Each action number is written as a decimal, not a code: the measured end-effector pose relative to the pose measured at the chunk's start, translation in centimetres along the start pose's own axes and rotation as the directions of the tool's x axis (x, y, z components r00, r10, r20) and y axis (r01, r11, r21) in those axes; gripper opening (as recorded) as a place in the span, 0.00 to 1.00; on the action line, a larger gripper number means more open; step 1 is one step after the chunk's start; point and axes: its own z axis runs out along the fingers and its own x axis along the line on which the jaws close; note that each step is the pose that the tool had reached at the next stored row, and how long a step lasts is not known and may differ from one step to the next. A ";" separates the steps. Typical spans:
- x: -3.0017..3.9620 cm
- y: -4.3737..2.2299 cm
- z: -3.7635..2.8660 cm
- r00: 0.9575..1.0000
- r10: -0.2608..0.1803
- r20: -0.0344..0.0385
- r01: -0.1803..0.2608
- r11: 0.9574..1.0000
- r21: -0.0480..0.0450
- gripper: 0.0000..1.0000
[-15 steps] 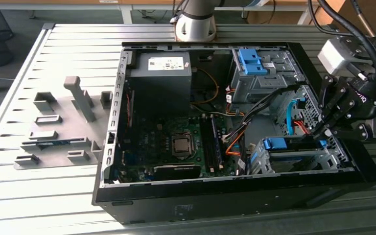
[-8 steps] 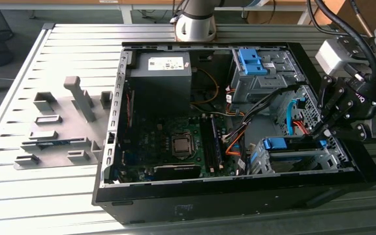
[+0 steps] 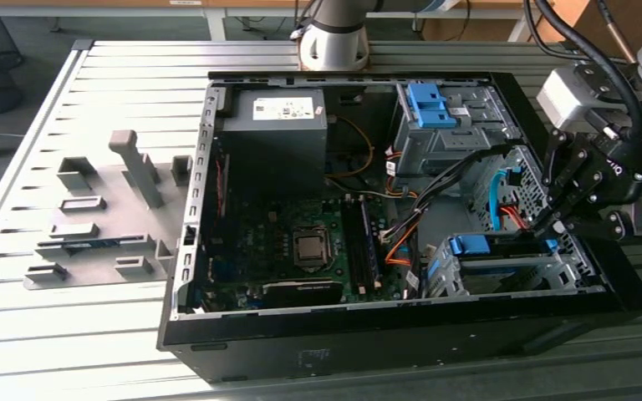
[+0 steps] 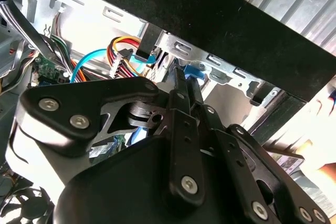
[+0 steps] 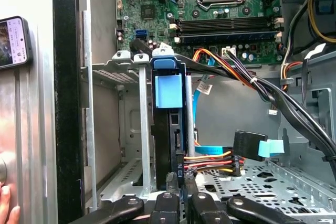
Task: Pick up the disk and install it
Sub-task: 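Insert the first disk wire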
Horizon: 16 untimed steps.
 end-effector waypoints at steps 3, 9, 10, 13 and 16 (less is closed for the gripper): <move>0.00 0.05 0.00 1.000 0.000 0.001 0.000 1.000 0.004 0.16; 0.00 0.05 0.00 1.000 0.000 0.001 0.000 1.000 0.004 0.16; 0.00 0.05 0.00 1.000 0.000 0.001 0.000 1.000 0.004 0.17; 0.00 0.05 0.00 1.000 0.000 0.001 0.000 1.000 0.004 0.24; 0.01 0.06 -0.17 1.000 0.000 0.001 0.000 1.000 0.004 0.24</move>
